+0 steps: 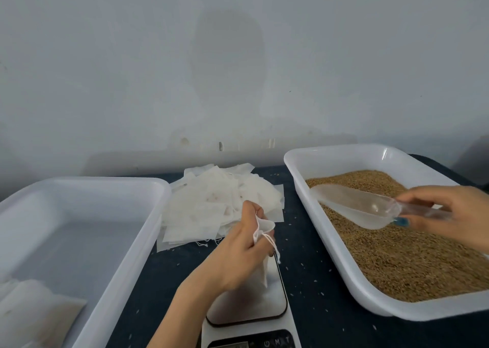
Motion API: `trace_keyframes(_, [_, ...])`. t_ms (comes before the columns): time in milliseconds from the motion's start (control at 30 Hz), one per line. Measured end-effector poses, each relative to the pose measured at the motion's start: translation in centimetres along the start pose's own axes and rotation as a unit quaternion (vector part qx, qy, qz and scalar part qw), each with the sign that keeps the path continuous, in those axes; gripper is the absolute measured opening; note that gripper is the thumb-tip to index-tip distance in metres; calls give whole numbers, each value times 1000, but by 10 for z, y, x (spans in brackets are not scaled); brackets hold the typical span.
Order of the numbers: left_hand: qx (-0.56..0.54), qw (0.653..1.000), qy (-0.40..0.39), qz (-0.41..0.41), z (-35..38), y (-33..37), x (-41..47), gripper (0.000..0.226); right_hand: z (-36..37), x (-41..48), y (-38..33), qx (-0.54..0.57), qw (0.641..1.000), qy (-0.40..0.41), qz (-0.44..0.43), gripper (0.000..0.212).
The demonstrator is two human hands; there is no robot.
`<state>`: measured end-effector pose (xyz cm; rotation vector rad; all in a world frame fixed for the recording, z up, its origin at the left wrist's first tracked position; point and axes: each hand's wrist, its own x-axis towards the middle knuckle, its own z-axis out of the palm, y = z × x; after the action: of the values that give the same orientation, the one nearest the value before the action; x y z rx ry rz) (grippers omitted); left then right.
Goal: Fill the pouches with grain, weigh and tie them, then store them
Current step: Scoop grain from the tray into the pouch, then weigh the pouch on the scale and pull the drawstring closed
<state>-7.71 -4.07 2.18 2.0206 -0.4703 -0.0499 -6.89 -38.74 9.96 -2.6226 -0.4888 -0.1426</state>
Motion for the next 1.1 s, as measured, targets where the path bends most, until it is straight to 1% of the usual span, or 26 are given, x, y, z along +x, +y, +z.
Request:
trace_keyframes(33, [-16, 1000, -1, -5, -3, -5, -4, 13, 3, -3, 16, -16, 1000, 12, 18, 25])
trace_keyframes(67, [-26, 1000, 0, -8, -6, -9, -7, 11, 5, -5, 32, -29, 999, 21, 37, 24])
trace_keyframes(133, [-34, 999, -4, -15, -9, -17, -15, 11, 11, -9, 61, -52, 995, 29, 85, 36])
trace_keyframes(167, [-33, 999, -7, -21, -9, -20, -18, 13, 15, -9, 72, -63, 992, 25, 104, 34])
trace_keyframes(267, [-38, 998, -7, -41, -6, -27, -26, 20, 31, -10, 101, -83, 985, 3, 150, 18])
trace_keyframes(300, [-41, 998, -2, -42, -5, -27, -27, 25, 35, -10, 107, -106, 983, -14, 152, 16])
trace_keyframes(333, [-43, 998, 5, -40, -4, -28, -27, 30, 39, -10, 111, -134, 979, -30, 150, 19])
trace_keyframes(400, [-39, 999, 18, -34, -4, -28, -26, 38, 41, -8, 104, -188, 971, -39, 144, 30])
trace_keyframes(433, [-38, 998, 22, -35, -4, -28, -25, 40, 41, -6, 94, -212, 968, -30, 130, 37])
trace_keyframes(500, [-44, 998, 27, -37, -5, -30, -24, 43, 41, -3, 61, -226, 970, 39, 75, 47])
trace_keyframes(567, [-56, 998, 21, -35, -5, -31, -24, 44, 43, -6, 8, -162, 980, 113, 9, 47])
trace_keyframes(600, [-66, 997, 16, -33, -5, -32, -24, 44, 48, -9, -23, -109, 987, 115, -20, 45])
trace_keyframes(667, [-84, 996, 10, -31, -6, -32, -25, 47, 65, -16, -73, 13, 994, 87, -67, 45])
trace_keyframes(700, [-92, 995, 11, -31, -6, -32, -25, 50, 78, -19, -90, 66, 992, 71, -77, 49])
trace_keyframes(767, [-107, 994, 24, -28, -7, -33, -27, 59, 110, -19, -112, 135, 986, 39, -85, 61])
trace_keyframes(800, [-113, 993, 33, -25, -8, -34, -27, 60, 126, -16, -119, 149, 985, 22, -82, 70])
trace_keyframes(867, [-117, 992, 46, -21, -10, -35, -27, 53, 157, -8, -126, 168, 984, 4, -65, 82])
trace_keyframes(900, [-113, 992, 52, -19, -10, -35, -26, 48, 170, -3, -128, 182, 982, 11, -55, 81])
trace_keyframes(1000, [-80, 994, 69, -23, -11, -40, -25, 32, 191, 5, -126, 238, 970, 44, -33, 66])
trace_keyframes(1100, [-44, 996, 73, -41, -12, -48, -27, 23, 201, 4, -116, 231, 969, 76, -36, 57])
